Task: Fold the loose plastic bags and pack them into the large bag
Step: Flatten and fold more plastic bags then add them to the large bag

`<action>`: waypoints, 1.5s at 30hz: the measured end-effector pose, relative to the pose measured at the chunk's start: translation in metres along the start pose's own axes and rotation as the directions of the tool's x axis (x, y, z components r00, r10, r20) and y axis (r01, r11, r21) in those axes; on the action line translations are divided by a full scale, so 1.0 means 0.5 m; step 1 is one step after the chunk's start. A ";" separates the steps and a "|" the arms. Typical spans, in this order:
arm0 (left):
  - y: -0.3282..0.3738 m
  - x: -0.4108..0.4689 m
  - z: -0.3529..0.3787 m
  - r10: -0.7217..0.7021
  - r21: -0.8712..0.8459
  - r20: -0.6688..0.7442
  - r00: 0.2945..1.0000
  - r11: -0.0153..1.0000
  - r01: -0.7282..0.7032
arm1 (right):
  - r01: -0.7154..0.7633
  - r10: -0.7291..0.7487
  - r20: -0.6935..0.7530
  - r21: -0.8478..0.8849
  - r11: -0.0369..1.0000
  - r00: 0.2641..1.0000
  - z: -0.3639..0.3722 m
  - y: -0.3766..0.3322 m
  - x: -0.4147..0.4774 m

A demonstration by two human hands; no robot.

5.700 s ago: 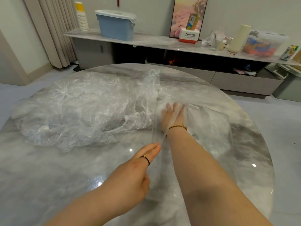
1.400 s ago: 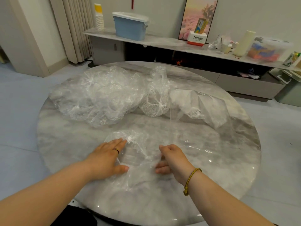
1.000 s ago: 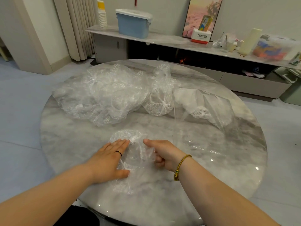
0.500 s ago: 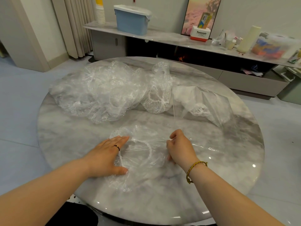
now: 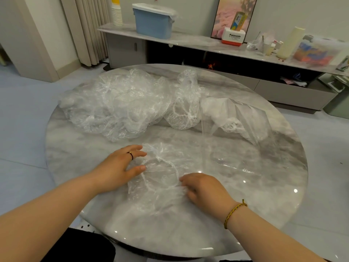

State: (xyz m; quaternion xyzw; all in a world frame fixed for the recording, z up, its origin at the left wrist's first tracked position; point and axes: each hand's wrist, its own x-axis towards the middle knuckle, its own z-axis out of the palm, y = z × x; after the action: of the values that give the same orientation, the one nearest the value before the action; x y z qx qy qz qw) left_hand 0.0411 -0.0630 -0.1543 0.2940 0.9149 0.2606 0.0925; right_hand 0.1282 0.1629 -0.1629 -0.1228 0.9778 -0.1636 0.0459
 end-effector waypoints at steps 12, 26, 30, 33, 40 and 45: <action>0.042 -0.032 0.050 0.192 0.360 0.034 0.981 0.913 -0.191 | -0.343 0.520 -0.131 0.613 0.712 0.844 -0.013 0.009 0.015; 0.033 -0.001 0.023 -0.036 0.280 -0.248 0.968 0.954 0.107 | -0.109 0.095 -0.163 -0.076 0.991 0.982 0.000 0.004 -0.003; -0.001 -0.002 0.002 -0.225 -0.252 -0.041 0.973 0.945 0.208 | -0.068 0.051 -0.176 -0.094 0.993 0.983 -0.011 0.000 0.000; -0.004 0.000 -0.007 -0.259 -0.496 0.079 0.963 0.827 0.264 | -0.211 0.232 -0.117 0.171 0.962 0.966 -0.017 0.009 -0.002; 0.002 0.005 0.004 -0.341 -0.406 -0.031 0.940 0.863 0.300 | -0.295 0.351 -0.186 0.272 0.916 0.918 -0.009 -0.004 0.012; 0.003 0.003 0.007 -0.488 -0.295 -0.081 0.869 0.845 0.446 | -0.352 0.398 -0.183 0.242 0.904 0.899 0.005 -0.017 0.030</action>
State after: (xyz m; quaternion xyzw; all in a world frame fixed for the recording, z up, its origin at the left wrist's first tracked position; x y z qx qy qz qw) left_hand 0.0417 -0.0595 -0.1565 0.0258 0.9196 0.3728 0.1215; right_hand 0.1161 0.1503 -0.1633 0.0937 0.9599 -0.2633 -0.0238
